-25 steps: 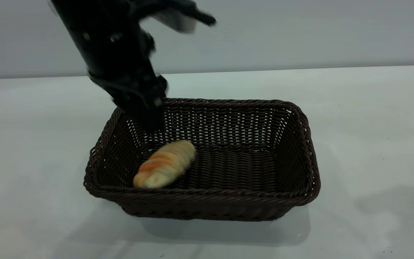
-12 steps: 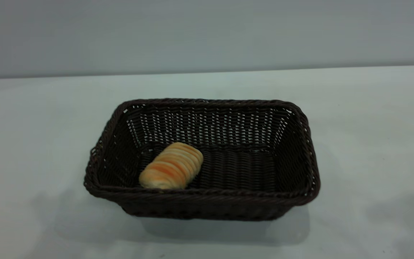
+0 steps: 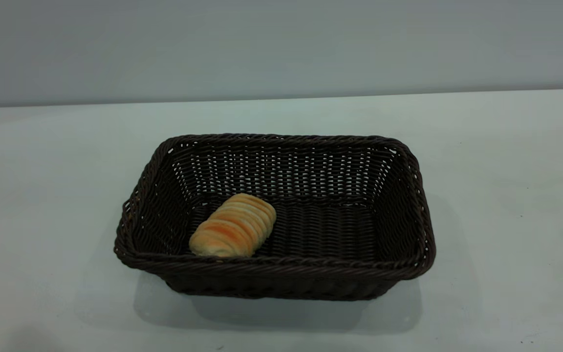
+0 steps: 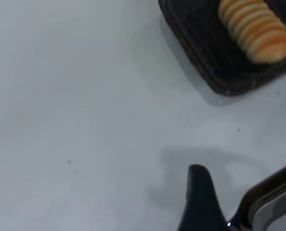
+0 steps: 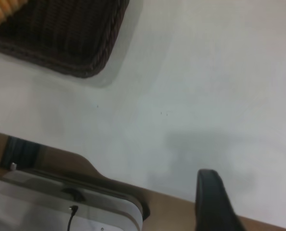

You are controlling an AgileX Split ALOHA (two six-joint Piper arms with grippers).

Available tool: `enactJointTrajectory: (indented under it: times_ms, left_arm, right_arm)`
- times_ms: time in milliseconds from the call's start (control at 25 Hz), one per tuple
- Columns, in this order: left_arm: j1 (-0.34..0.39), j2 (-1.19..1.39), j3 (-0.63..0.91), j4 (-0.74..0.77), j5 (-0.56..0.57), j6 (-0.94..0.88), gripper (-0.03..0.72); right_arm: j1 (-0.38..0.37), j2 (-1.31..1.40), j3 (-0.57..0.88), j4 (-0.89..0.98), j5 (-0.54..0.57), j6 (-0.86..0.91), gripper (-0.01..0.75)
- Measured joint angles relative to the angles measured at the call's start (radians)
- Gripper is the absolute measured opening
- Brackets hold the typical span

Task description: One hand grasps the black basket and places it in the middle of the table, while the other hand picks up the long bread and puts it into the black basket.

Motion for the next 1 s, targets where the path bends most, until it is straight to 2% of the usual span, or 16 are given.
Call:
enactJointTrajectory:
  times_ms: [240, 520, 680, 1000]
  left_arm:
    - [0.0, -0.301, 0.185, 0.001, 0.004, -0.04, 0.532]
    - [0.0, -0.587, 0.351, 0.001, 0.021, -0.08, 0.532]
    - [0.0, -0.711, 0.426, 0.001, 0.044, -0.154, 0.532]
    - [0.0, -0.893, 0.471, 0.015, 0.053, -0.198, 0.533]
  right_arm:
    - [0.0, -0.236, 0.141, 0.0, -0.003, -0.049, 0.429]
    - [0.0, -0.463, 0.337, 0.022, -0.113, -0.109, 0.429]
    - [0.0, -0.562, 0.46, 0.021, -0.123, -0.114, 0.429]
    - [0.0, -0.728, 0.497, 0.017, -0.107, -0.116, 0.429]
